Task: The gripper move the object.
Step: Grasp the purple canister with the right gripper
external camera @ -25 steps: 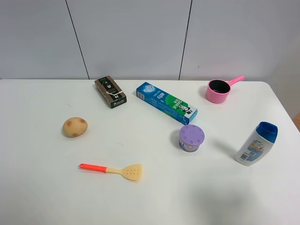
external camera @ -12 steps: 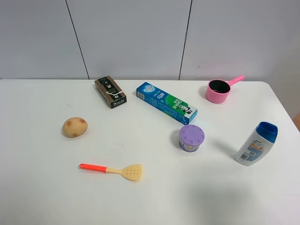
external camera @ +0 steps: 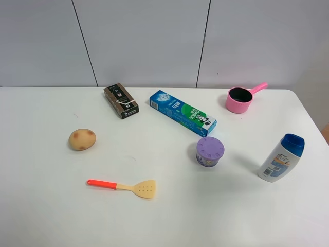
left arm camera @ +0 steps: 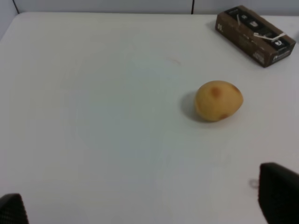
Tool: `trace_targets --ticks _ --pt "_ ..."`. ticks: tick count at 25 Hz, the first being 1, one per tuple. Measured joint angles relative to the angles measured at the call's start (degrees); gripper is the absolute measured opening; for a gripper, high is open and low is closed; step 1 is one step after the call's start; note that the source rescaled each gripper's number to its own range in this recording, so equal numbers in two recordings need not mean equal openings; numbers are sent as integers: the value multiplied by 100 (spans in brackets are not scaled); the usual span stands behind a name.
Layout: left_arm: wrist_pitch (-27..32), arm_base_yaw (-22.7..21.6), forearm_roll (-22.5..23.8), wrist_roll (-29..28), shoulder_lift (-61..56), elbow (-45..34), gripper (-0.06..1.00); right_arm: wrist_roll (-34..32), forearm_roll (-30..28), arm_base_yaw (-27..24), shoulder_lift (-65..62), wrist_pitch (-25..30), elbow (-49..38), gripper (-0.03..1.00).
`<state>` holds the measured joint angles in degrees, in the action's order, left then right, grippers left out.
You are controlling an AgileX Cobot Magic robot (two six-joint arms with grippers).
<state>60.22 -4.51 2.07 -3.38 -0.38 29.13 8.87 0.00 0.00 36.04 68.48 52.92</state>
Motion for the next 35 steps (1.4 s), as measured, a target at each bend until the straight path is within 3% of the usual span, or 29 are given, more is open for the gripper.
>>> trace_targets --ticks 5,20,27,35 --pt "0 0 0 0 0 0 100 467 101 0 1090 -17 86 98" --pt "0 0 -2 0 0 0 100 1794 1453 49 2838 -821 113 98" --pt "0 0 -7 0 0 0 100 1521 1388 1122 3299 -951 1061 98" --pt "0 0 -7 0 0 0 100 953 785 2121 4404 -985 1902 98"
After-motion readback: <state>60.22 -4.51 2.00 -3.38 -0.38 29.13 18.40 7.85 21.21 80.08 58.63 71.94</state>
